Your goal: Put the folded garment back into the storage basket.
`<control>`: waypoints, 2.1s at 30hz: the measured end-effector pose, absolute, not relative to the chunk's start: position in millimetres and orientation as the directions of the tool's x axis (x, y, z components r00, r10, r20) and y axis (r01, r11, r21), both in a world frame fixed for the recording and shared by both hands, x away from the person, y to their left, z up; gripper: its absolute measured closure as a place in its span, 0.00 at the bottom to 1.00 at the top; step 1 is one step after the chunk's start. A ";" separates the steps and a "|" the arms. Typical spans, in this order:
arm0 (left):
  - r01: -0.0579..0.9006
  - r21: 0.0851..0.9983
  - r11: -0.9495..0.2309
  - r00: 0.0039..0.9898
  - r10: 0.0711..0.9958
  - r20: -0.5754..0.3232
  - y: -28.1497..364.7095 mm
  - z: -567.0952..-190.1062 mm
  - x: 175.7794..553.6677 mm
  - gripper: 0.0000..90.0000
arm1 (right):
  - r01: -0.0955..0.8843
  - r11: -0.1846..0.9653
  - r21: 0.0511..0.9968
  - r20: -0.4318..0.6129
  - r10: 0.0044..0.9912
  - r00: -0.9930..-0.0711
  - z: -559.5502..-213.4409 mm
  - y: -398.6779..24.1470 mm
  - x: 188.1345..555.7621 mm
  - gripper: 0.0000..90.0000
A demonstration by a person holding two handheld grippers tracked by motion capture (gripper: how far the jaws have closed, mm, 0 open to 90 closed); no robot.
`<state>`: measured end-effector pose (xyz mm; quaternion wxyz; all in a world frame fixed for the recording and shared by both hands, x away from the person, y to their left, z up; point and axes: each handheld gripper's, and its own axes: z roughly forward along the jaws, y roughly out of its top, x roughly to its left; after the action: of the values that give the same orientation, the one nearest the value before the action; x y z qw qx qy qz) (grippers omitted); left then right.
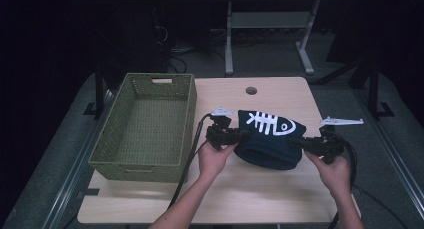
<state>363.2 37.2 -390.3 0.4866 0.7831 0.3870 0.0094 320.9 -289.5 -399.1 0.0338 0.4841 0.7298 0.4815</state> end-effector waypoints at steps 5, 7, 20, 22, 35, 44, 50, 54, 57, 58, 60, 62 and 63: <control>0.583 0.781 -0.227 0.707 0.616 -0.348 42.7 -379.1 360.8 0.79 | 0.667 0.061 0.743 0.424 0.728 -0.539 -388.5 -286.4 320.4 0.83; 0.580 0.782 -0.226 0.707 0.616 -0.346 44.4 -375.6 360.3 0.79 | 0.664 0.061 0.745 0.427 0.722 -0.545 -385.3 -284.8 320.3 0.83; 0.562 0.799 -0.212 0.714 0.612 -0.340 62.3 -354.5 357.8 0.79 | 0.650 0.041 0.759 0.460 0.673 -0.579 -361.3 -274.1 322.5 0.84; 0.564 0.798 -0.211 0.714 0.611 -0.343 65.5 -351.6 358.1 0.79 | 0.645 0.041 0.763 0.458 0.669 -0.586 -358.7 -272.2 323.2 0.84; 0.546 0.816 -0.189 0.720 0.603 -0.343 90.0 -332.5 357.9 0.79 | 0.621 0.050 0.782 0.448 0.648 -0.616 -337.5 -253.0 327.3 0.84; 0.539 0.822 -0.183 0.723 0.602 -0.340 109.5 -319.2 357.2 0.79 | 0.608 0.050 0.793 0.448 0.627 -0.637 -324.7 -234.5 330.4 0.84; 0.541 0.823 -0.171 0.716 0.607 -0.345 123.7 -315.2 356.7 0.79 | 0.603 0.052 0.796 0.453 0.610 -0.650 -322.2 -222.4 334.3 0.84; 0.541 0.827 -0.156 0.713 0.606 -0.352 134.7 -313.3 356.6 0.79 | 0.603 0.054 0.796 0.456 0.603 -0.655 -320.6 -214.5 336.7 0.84; 0.542 0.828 -0.145 0.710 0.606 -0.358 141.7 -312.5 356.3 0.79 | 0.602 0.057 0.796 0.456 0.598 -0.659 -318.3 -208.7 338.3 0.84; 0.541 0.828 -0.145 0.710 0.606 -0.358 144.2 -312.1 356.3 0.79 | 0.599 0.062 0.798 0.451 0.598 -0.662 -317.4 -206.6 338.8 0.84; 0.543 0.828 -0.142 0.708 0.608 -0.359 146.4 -311.8 356.2 0.79 | 0.595 0.070 0.801 0.443 0.598 -0.667 -315.5 -201.7 339.8 0.83; 0.539 0.830 -0.141 0.708 0.611 -0.356 152.2 -310.4 356.4 0.79 | 0.592 0.074 0.802 0.439 0.599 -0.670 -314.8 -199.1 340.5 0.83; 0.543 0.828 -0.138 0.703 0.613 -0.359 156.4 -309.6 356.9 0.79 | 0.590 0.079 0.803 0.436 0.597 -0.673 -314.1 -193.6 342.9 0.83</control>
<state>356.9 156.4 -309.6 0.5328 0.7536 0.3836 0.0330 342.9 -193.6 -314.1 0.0029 0.4042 0.7344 0.5452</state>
